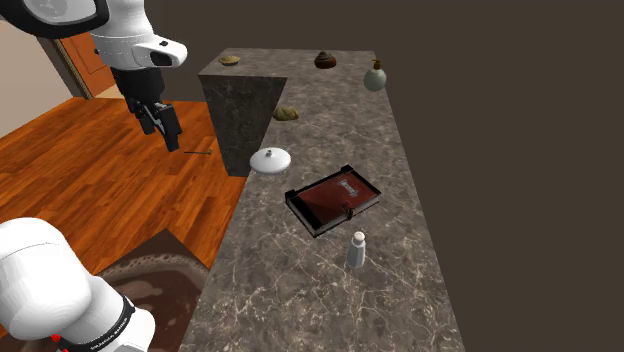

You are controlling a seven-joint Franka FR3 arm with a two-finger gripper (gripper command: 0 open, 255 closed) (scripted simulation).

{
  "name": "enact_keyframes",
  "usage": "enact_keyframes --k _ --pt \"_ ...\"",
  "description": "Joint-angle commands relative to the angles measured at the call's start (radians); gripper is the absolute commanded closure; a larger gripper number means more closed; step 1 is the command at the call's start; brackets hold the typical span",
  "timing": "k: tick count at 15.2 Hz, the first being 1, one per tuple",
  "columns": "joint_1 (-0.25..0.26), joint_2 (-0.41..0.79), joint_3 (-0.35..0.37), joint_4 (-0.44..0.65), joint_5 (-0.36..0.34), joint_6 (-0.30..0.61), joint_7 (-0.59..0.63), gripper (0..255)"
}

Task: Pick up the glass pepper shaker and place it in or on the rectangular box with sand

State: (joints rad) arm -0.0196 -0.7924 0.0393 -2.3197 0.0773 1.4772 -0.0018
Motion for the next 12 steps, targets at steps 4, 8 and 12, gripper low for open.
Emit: enact_keyframes --k 4,8,12 --pt "-0.016 0.018 -0.057 -0.038 -0.044 0.063 -0.076 0" --pt "-0.038 0.063 -0.135 -0.071 -0.097 0.153 -0.174 0" --pt "-0.059 0.132 -0.213 -0.081 -0.139 0.247 -0.271 0"
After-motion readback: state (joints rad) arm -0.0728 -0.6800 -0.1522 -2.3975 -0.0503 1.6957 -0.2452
